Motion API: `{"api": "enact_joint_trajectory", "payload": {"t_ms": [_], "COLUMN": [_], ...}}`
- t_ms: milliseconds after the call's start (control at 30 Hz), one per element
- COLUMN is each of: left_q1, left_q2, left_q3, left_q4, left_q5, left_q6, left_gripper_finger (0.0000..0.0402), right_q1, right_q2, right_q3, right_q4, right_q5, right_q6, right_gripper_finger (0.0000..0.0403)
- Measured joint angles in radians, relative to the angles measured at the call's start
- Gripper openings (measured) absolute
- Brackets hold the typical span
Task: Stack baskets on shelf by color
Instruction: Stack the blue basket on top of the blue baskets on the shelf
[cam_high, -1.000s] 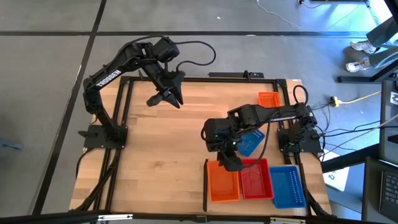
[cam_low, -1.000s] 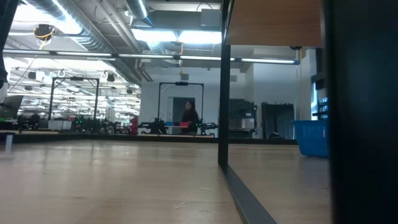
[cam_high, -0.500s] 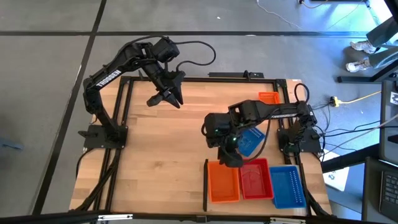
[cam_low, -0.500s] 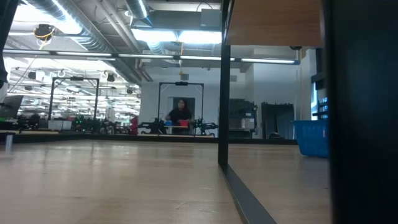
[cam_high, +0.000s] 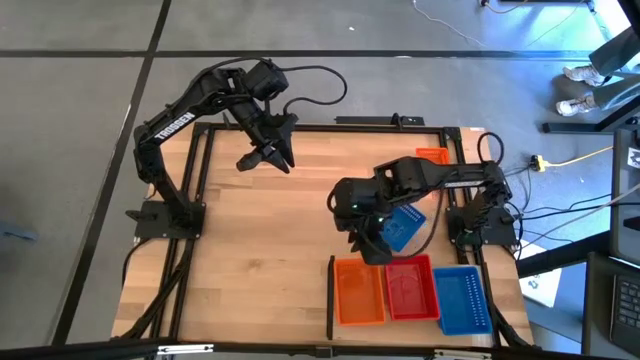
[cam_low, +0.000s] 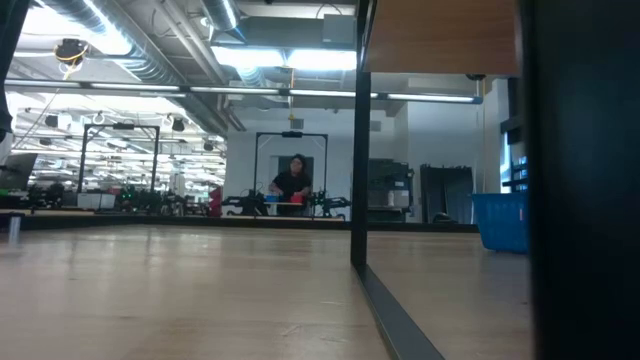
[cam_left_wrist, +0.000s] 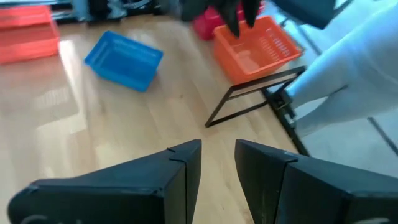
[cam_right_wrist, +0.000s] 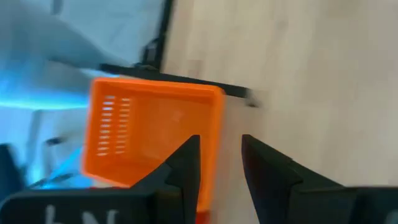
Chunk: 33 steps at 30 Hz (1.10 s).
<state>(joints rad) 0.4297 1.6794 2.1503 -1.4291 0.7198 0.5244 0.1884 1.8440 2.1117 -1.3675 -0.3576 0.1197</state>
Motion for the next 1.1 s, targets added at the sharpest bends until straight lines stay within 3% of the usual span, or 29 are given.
{"api": "enact_joint_trajectory", "payload": {"t_ms": [200, 533, 800, 867, 1100], "left_q1": [0.002, 0.050, 0.064, 0.056, 0.057], "left_q2": [0.000, 0.000, 0.003, 0.003, 0.027], "left_q3": [0.000, 0.000, -0.017, -0.044, -0.171], "left_q4": [0.001, 0.080, 0.281, 0.365, 0.623], "left_q5": [-0.095, -0.101, -0.115, -0.139, -0.355], "left_q6": [-0.017, -0.021, -0.112, -0.114, -0.221], "left_gripper_finger": [0.0089, 0.0089, 0.0089, 0.0089, 0.0089], "right_q1": [0.000, 0.000, -0.004, -0.011, -0.081], "right_q2": [-0.081, -0.292, -0.579, -0.646, -0.805], "right_q3": [0.000, -0.023, -0.232, -0.311, -0.558], "right_q4": [-0.019, -0.197, -0.203, -0.206, -0.198], "right_q5": [0.235, 0.624, 0.804, 0.808, 0.796], "right_q6": [0.008, 0.161, 0.299, 0.324, 0.401], "right_gripper_finger": [0.0114, 0.0114, 0.0114, 0.0114, 0.0114]}}
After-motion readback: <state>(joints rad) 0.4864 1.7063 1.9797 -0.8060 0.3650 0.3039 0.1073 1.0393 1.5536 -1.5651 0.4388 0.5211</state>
